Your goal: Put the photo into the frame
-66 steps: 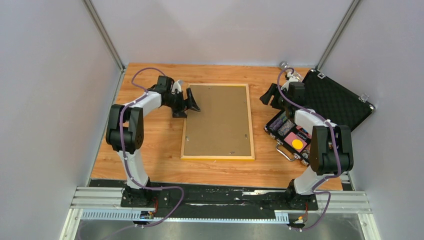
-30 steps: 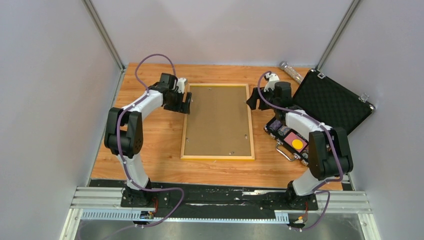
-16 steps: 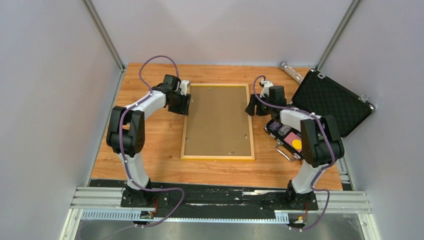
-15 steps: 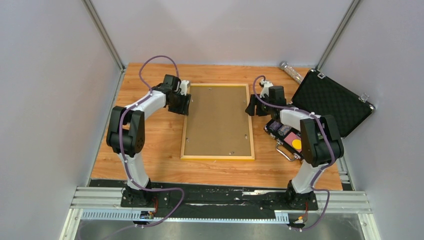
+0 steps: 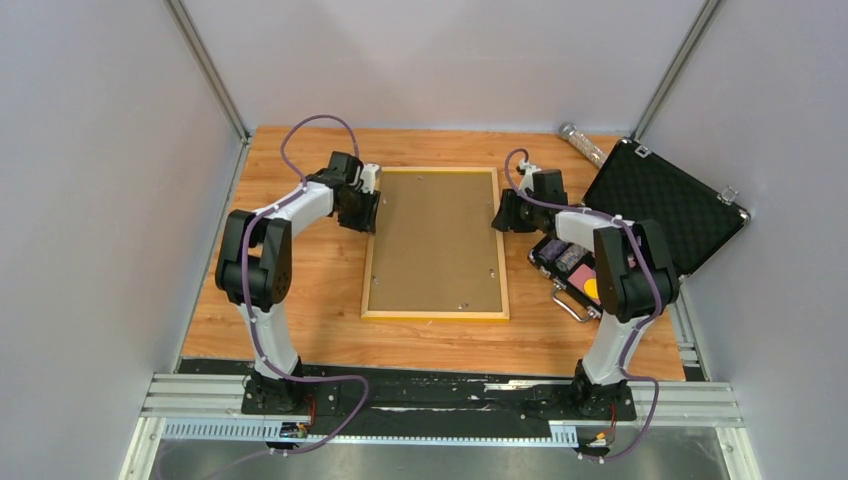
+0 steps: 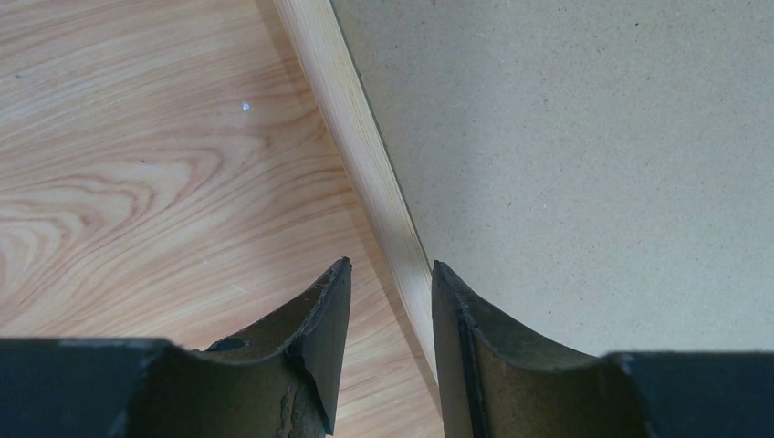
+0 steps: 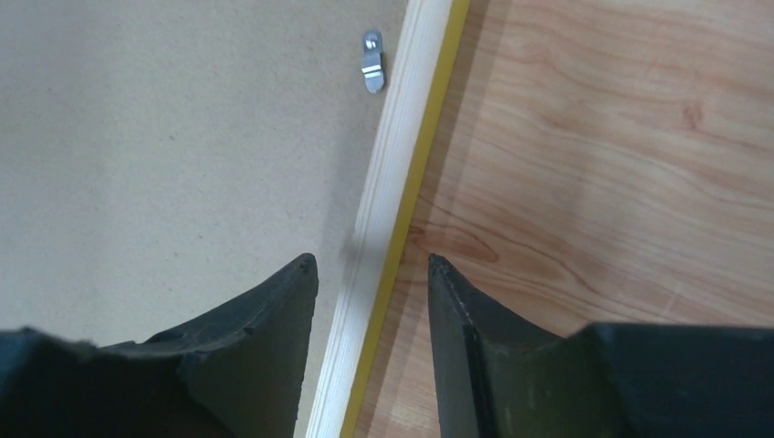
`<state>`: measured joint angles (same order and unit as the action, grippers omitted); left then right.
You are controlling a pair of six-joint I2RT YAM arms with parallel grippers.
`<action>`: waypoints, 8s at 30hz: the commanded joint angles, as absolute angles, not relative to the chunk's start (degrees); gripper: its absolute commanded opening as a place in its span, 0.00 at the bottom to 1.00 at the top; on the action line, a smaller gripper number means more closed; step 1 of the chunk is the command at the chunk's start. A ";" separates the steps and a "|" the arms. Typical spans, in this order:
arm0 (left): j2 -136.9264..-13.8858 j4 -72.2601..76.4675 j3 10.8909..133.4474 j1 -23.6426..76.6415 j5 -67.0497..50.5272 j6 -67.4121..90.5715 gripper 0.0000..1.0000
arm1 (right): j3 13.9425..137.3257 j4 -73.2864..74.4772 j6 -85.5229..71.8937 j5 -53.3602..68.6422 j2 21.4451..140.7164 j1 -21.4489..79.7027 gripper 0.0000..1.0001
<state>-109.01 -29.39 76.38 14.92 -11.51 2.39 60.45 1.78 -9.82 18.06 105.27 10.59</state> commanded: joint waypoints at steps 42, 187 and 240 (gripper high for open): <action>-106.97 -40.03 70.01 15.29 -22.18 -3.49 0.00 | 57.35 19.03 -6.65 31.35 102.69 11.23 0.01; -106.30 -20.15 69.13 10.55 -23.20 19.78 0.00 | 84.90 34.78 6.33 26.61 108.67 9.92 0.66; -101.66 -18.41 67.41 8.39 -25.18 18.63 0.63 | 61.78 30.83 6.18 20.92 101.55 16.26 0.51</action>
<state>-103.83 -19.42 66.76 8.97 -24.03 19.03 60.69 33.80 7.33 22.13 100.31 15.09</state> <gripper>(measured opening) 0.620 0.514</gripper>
